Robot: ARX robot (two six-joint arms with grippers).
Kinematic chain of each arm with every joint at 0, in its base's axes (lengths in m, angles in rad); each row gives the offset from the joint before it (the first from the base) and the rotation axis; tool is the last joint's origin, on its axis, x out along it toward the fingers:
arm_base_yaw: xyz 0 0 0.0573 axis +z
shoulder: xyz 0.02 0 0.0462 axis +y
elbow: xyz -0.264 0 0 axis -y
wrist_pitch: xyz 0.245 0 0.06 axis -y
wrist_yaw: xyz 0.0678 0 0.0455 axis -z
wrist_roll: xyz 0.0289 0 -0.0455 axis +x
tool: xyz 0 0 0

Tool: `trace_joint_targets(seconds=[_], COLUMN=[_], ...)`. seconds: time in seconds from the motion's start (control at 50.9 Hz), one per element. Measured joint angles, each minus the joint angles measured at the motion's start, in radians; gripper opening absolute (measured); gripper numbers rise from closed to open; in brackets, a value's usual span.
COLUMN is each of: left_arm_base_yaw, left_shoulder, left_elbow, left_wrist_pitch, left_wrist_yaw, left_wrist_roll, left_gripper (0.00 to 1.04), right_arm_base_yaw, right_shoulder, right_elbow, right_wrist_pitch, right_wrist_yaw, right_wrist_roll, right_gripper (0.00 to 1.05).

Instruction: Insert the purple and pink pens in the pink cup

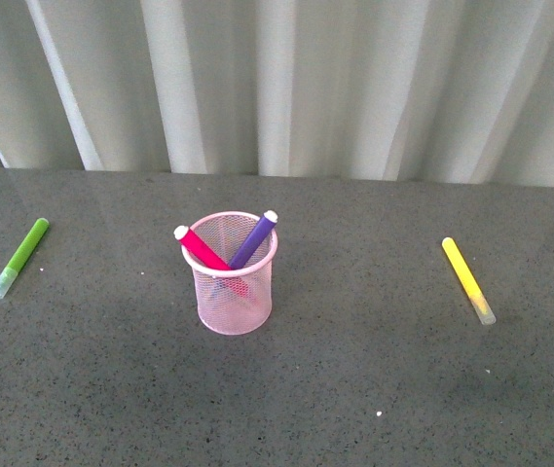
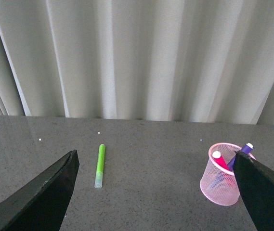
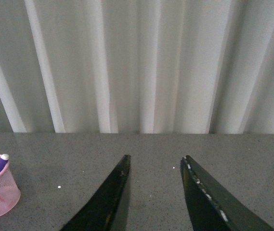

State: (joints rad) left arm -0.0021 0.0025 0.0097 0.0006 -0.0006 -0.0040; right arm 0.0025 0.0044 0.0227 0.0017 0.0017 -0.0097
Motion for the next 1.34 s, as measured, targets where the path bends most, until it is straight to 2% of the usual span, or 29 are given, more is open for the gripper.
trace_joint_targets(seconds=[0.314, 0.393, 1.336], left_arm_base_yaw=[0.0, 0.0, 0.0], left_shoulder=[0.0, 0.0, 0.0], left_elbow=[0.0, 0.0, 0.0], left_wrist_pitch=[0.0, 0.0, 0.0], left_wrist_yaw=[0.0, 0.0, 0.0], left_wrist_roll=[0.0, 0.0, 0.0], left_gripper=[0.98, 0.98, 0.98], right_arm_base_yaw=[0.0, 0.0, 0.0], right_shoulder=[0.0, 0.0, 0.0], right_elbow=[0.0, 0.0, 0.0], right_wrist_pitch=[0.0, 0.0, 0.0], right_wrist_yaw=[0.0, 0.0, 0.0], right_wrist_roll=[0.0, 0.001, 0.004], right_gripper=[0.82, 0.99, 0.98])
